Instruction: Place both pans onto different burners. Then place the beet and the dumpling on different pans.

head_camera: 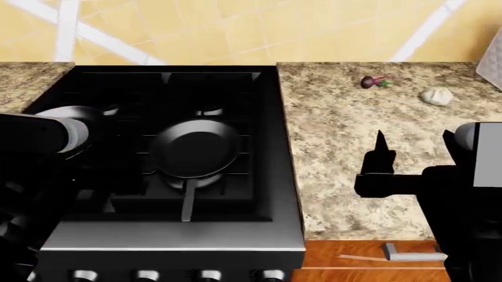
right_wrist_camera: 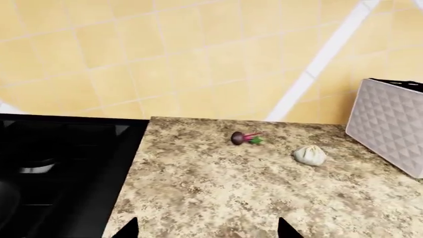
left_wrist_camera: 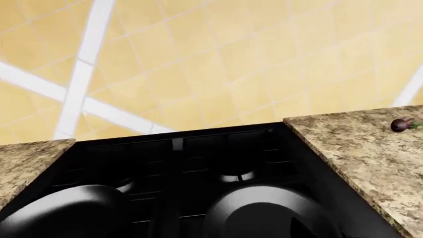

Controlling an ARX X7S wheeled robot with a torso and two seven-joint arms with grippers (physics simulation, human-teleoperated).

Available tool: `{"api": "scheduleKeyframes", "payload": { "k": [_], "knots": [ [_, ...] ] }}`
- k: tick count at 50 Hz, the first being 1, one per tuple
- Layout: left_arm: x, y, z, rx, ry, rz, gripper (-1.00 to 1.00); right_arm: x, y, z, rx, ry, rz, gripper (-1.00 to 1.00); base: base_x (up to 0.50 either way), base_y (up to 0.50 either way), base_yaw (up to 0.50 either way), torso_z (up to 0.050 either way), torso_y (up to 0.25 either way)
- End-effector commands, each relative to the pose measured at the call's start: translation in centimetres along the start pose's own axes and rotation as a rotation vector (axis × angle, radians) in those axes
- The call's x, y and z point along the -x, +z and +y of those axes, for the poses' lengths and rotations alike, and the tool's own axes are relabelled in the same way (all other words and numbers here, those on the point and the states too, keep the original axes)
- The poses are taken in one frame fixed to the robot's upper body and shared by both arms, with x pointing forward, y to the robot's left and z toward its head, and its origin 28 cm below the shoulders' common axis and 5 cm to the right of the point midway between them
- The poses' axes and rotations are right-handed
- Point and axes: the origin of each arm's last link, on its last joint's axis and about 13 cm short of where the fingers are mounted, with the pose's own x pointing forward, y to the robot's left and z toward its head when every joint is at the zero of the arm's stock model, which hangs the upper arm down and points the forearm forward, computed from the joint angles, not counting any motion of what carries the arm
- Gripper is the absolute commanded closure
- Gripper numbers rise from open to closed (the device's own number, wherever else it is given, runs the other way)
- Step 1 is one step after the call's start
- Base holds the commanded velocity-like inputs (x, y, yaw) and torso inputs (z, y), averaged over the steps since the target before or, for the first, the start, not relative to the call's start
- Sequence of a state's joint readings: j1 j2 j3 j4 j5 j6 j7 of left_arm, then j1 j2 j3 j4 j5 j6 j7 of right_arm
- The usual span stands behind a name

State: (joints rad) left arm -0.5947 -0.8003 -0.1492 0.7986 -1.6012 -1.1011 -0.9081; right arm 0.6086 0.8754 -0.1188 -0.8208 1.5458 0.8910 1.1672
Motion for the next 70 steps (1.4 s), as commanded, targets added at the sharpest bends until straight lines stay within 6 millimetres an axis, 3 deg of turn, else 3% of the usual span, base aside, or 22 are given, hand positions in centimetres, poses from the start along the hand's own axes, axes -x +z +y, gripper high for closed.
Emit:
{"api": "scheduleKeyframes", "payload": {
  "k": [1, 55, 70],
  "knots": [
    [0.04, -0.03, -0.03, 0.001, -0.002, -0.004, -1.00, 0.05, 0.05, -0.05, 0.006, -0.003, -0.005, -1.00, 0.00, -0.50, 0.00, 0.000, 0.000],
    [-0.41, -0.52, -0.07, 0.018, -0.008, 0.001, -1.00, -0.26, -0.17, 0.06, 0.014, 0.002, -0.002, -1.00, 0.00, -0.50, 0.00, 0.000, 0.000],
    [-0.43, -0.44, 0.00, 0.024, -0.003, -0.005, -1.00, -0.39, 0.00, 0.16, 0.042, 0.001, 0.002, -1.00, 0.00, -0.02, 0.00, 0.000, 0.000]
  ]
}}
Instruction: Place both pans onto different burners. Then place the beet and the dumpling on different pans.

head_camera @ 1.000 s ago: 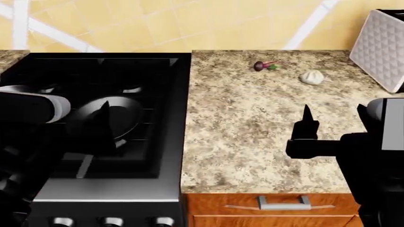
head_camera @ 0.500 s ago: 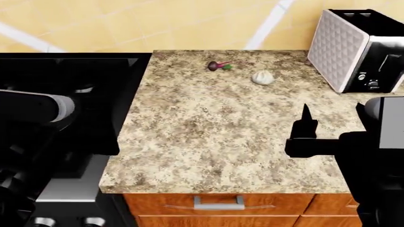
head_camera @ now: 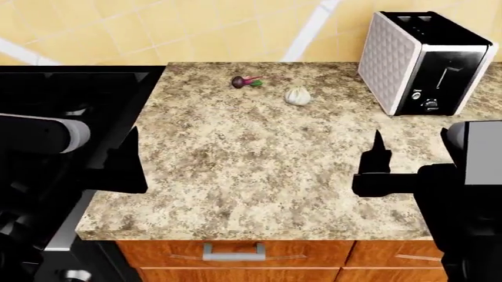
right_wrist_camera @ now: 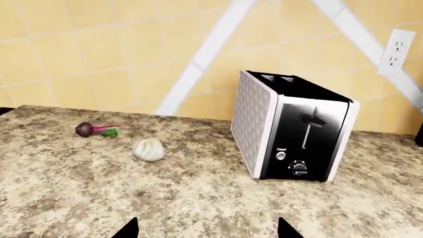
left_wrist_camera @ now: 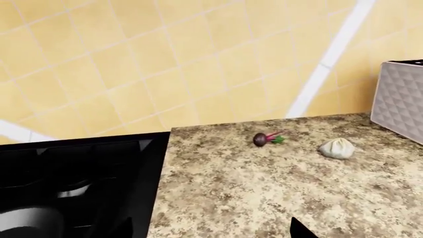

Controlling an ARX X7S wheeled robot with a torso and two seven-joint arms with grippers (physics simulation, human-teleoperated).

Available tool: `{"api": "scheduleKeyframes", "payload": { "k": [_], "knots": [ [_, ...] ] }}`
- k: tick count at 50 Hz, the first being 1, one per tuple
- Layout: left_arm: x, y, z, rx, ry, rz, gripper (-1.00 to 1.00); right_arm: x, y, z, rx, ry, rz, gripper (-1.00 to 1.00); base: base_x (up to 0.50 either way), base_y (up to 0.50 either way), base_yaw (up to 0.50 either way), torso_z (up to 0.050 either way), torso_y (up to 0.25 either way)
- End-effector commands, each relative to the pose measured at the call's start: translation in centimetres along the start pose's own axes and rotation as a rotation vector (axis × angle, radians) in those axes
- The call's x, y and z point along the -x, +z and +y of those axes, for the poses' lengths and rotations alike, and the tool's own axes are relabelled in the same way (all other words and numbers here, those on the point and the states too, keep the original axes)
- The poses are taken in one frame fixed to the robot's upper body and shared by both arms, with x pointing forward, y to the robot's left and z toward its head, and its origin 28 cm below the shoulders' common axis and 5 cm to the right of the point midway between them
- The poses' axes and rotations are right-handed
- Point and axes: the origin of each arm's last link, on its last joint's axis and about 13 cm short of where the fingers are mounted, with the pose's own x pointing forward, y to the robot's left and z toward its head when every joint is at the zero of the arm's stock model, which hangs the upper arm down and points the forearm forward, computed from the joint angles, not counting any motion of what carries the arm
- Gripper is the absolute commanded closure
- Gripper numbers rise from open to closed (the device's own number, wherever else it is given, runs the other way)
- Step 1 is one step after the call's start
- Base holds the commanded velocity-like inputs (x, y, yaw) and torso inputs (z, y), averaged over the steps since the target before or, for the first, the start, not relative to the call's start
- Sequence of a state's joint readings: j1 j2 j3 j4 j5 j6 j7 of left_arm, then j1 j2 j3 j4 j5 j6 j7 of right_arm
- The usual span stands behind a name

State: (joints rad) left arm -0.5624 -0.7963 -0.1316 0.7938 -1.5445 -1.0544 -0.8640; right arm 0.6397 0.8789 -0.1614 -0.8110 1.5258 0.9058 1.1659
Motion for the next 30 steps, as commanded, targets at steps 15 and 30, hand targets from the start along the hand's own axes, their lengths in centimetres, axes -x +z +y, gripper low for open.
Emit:
{"api": "scheduleKeyframes", "payload": {
  "k": [15, 30],
  "knots": [
    [-0.15, 0.01, 0.03, 0.005, 0.003, -0.002, -1.00, -0.16, 0.09, 0.09, 0.009, 0.004, 0.000, -1.00, 0.45, 0.00, 0.00, 0.000, 0.000],
    [-0.13, -0.04, -0.02, 0.004, -0.001, -0.004, -1.00, -0.08, -0.05, 0.18, 0.005, 0.009, 0.005, -1.00, 0.48, 0.00, 0.00, 0.000, 0.001]
  ]
}}
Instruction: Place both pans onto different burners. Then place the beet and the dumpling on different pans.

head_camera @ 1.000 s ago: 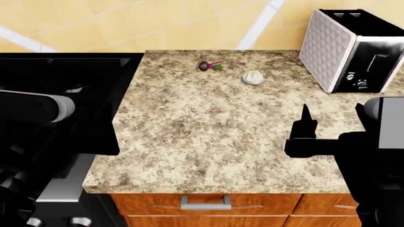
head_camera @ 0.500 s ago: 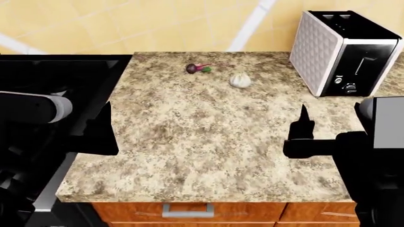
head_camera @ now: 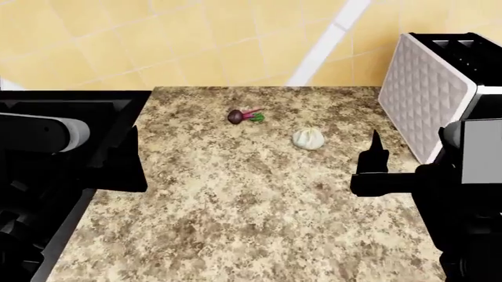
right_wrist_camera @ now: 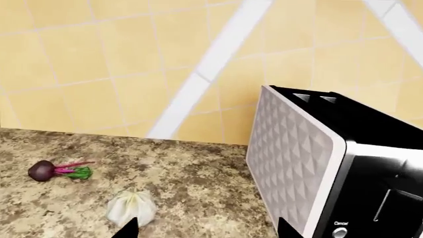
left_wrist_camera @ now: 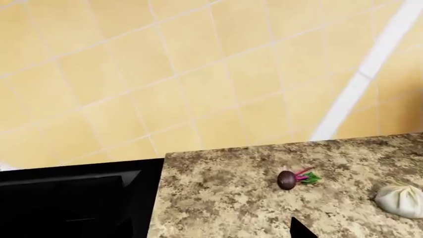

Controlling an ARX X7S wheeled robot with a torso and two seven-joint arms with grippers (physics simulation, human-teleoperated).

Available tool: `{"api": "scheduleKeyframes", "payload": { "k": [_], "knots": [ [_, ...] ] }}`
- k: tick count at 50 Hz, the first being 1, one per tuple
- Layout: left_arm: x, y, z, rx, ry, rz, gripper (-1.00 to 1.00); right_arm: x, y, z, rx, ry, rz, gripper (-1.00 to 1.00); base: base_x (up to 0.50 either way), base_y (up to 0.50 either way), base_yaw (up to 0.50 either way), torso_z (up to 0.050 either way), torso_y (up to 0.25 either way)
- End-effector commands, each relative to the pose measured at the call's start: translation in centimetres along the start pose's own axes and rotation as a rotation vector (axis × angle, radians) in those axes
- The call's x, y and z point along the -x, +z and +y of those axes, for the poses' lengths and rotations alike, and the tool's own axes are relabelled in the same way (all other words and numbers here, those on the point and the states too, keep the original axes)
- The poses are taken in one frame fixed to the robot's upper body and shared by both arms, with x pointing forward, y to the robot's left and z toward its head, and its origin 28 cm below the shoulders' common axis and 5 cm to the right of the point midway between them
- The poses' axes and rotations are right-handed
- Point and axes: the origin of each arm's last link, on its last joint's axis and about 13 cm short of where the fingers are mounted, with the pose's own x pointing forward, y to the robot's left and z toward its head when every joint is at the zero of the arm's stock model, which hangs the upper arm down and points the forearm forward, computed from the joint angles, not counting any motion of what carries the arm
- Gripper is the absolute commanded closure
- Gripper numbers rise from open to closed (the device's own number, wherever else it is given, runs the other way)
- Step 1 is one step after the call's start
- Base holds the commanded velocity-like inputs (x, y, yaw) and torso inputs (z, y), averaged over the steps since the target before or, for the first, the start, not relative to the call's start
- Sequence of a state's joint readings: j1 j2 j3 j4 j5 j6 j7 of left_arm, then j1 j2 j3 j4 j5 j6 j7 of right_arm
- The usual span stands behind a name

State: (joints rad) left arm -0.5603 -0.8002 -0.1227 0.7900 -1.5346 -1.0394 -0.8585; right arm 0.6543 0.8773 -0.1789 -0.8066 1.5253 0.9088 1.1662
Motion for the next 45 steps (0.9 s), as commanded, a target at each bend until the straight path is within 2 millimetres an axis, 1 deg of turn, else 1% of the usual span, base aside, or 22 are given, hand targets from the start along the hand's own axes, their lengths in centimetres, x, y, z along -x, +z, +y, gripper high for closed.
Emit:
{"api": "scheduleKeyframes", "payload": {
  "k": [1, 7, 12, 17, 25, 33, 42, 45],
  "knots": [
    [0.0, 0.0, 0.0, 0.000, -0.002, -0.002, -1.00, 0.0, -0.1, 0.1, -0.002, 0.004, 0.004, -1.00, 0.48, 0.00, 0.00, 0.000, 0.000],
    [0.0, -0.1, 0.0, 0.001, -0.001, 0.001, -1.00, 0.0, -0.1, 0.0, 0.000, -0.008, 0.002, -1.00, 0.43, 0.00, 0.00, 0.000, 0.002],
    [0.0, -0.1, 0.0, 0.000, 0.000, 0.000, -1.00, -0.1, 0.0, 0.1, 0.012, 0.002, 0.020, -1.00, 0.01, 0.00, 0.00, 0.000, 0.002],
    [0.0, 0.0, 0.0, 0.001, -0.003, -0.004, -1.00, -0.3, 0.5, 0.3, 0.038, 0.014, 0.033, -1.00, 0.00, 0.00, 0.00, 0.000, 0.000],
    [0.0, 0.1, -0.1, 0.002, -0.010, -0.013, -1.00, -2.0, 1.7, 1.1, 0.077, 0.052, 0.030, -1.00, 0.00, 0.00, 0.00, 0.000, 0.000],
    [-0.3, 0.1, -0.2, 0.000, -0.018, -0.014, -1.00, -4.2, 3.2, 2.8, 0.105, 0.120, 0.003, -1.00, 0.00, 0.00, 0.00, 0.000, 0.000],
    [-0.5, 0.3, -0.2, 0.006, -0.021, -0.014, -1.00, -6.8, 3.5, 4.4, 0.122, 0.174, 0.007, -1.00, 0.00, 0.00, 0.00, 0.000, 0.000],
    [-0.5, 0.0, -0.2, 0.008, -0.021, -0.013, -1.00, -7.5, 3.5, 5.0, 0.124, 0.190, 0.010, -1.00, 0.00, 0.00, 0.00, 0.000, 0.000]
  ]
}}
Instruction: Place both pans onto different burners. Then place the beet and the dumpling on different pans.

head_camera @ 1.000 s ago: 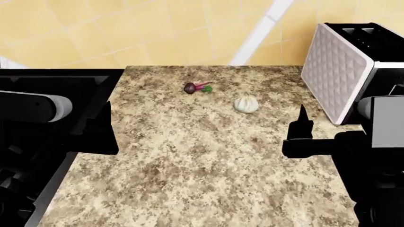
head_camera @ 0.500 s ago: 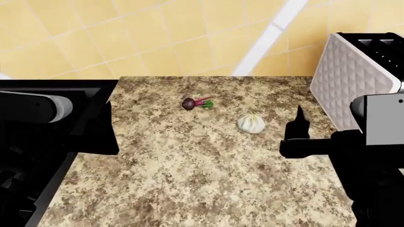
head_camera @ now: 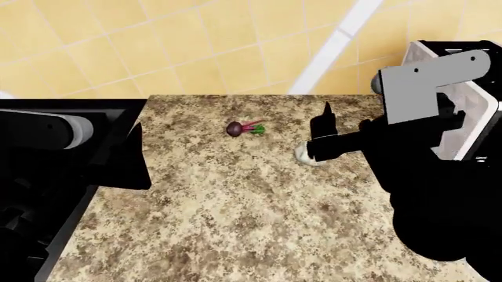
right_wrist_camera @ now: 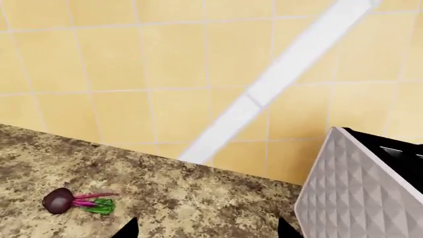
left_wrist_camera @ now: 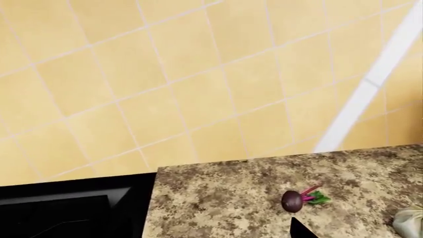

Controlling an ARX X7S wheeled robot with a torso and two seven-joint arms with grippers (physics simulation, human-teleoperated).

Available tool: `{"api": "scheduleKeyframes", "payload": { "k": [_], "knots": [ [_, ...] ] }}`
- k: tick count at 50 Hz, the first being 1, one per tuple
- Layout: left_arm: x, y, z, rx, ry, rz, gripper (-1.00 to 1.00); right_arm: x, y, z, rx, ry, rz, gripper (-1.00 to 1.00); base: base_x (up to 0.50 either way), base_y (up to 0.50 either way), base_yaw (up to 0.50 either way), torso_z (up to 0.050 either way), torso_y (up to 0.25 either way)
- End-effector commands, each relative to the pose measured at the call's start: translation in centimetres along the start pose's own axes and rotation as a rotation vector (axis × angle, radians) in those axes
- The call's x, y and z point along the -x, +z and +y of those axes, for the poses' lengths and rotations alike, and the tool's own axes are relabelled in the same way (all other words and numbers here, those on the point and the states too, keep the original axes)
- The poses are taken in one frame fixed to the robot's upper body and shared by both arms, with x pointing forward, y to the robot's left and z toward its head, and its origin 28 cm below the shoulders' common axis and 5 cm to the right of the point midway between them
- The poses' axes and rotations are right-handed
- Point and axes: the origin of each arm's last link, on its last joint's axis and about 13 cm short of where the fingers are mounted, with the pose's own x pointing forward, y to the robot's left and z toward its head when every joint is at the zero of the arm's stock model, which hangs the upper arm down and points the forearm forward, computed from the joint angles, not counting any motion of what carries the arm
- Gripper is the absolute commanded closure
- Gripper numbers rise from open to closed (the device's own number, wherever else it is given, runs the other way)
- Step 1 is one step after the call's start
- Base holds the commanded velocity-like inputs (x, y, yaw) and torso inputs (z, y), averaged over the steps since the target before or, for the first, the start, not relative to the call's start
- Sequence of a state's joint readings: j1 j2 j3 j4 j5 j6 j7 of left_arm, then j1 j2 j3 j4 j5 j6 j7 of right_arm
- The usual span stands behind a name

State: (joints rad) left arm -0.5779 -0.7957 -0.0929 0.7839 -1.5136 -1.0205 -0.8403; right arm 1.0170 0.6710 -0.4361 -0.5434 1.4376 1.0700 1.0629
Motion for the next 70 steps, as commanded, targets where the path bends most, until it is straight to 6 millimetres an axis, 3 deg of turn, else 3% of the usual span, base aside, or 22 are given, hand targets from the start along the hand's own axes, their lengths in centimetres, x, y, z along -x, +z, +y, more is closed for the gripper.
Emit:
{"api": "scheduleKeyframes", "payload": {
  "k": [1, 18, 38, 65, 70],
  "knots": [
    [-0.2, -0.1, 0.0, 0.006, -0.005, 0.000, -1.00, -2.9, 0.9, 1.7, 0.034, 0.067, 0.000, -1.00, 0.00, 0.00, 0.00, 0.000, 0.000],
    [-0.5, -0.4, 0.0, 0.011, -0.004, 0.008, -1.00, -7.2, -1.8, 3.4, -0.011, 0.083, 0.129, -1.00, 0.00, 0.00, 0.00, 0.000, 0.000],
    [-0.6, -0.6, 0.0, 0.020, -0.004, 0.010, -1.00, -7.2, -5.1, 3.6, -0.003, 0.070, 0.253, -1.00, 0.00, 0.00, 0.00, 0.000, 0.000],
    [-0.7, -0.7, 0.0, 0.024, -0.007, 0.015, -1.00, -6.6, -6.1, 3.4, -0.015, 0.078, 0.281, -1.00, 0.00, 0.00, 0.00, 0.000, 0.000],
    [-0.6, -0.7, 0.0, 0.026, -0.007, 0.014, -1.00, -7.3, -6.4, 3.4, -0.021, 0.073, 0.288, -1.00, 0.00, 0.00, 0.00, 0.000, 0.000]
  ]
}}
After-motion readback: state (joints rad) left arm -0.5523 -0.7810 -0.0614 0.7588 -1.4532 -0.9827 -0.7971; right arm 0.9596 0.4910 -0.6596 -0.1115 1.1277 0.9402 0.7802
